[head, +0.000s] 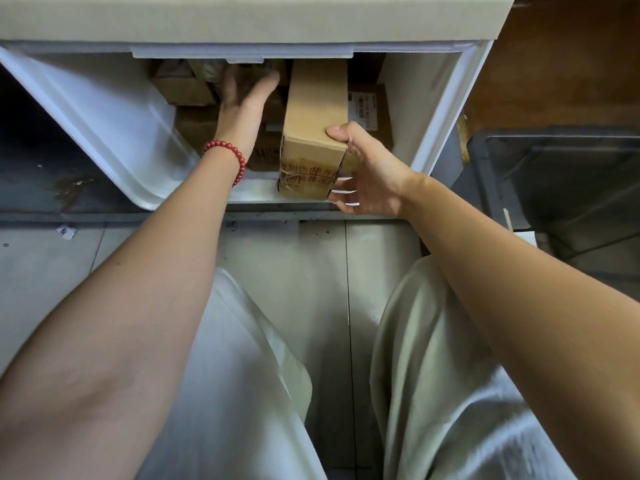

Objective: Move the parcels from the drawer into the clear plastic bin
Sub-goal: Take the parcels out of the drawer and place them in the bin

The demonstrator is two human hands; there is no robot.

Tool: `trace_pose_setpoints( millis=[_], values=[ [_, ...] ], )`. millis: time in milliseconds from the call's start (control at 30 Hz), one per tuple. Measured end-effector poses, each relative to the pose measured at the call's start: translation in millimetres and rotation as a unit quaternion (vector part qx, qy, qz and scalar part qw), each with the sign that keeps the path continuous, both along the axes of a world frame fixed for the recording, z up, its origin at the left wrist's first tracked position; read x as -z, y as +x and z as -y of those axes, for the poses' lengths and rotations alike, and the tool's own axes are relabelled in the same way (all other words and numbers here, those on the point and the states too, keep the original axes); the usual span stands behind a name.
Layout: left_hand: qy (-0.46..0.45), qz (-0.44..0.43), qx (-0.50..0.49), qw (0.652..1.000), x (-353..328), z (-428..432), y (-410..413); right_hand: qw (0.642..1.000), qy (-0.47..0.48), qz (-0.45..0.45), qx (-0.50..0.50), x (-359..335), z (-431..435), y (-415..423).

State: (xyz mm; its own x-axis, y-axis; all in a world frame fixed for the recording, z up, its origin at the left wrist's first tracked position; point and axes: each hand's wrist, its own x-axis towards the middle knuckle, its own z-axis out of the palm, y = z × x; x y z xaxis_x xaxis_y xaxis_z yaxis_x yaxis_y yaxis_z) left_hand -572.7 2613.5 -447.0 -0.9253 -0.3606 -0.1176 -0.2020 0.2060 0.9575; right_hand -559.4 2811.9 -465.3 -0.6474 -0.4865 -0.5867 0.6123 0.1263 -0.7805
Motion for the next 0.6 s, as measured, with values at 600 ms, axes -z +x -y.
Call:
trace_pose_setpoints(
  millis=[600],
  values=[
    [-0.043, 0.021, 0.093, 0.995, -31, -6, 87, 0.996, 0.068, -0.011, -0.063, -46, -41, 74]
  ],
)
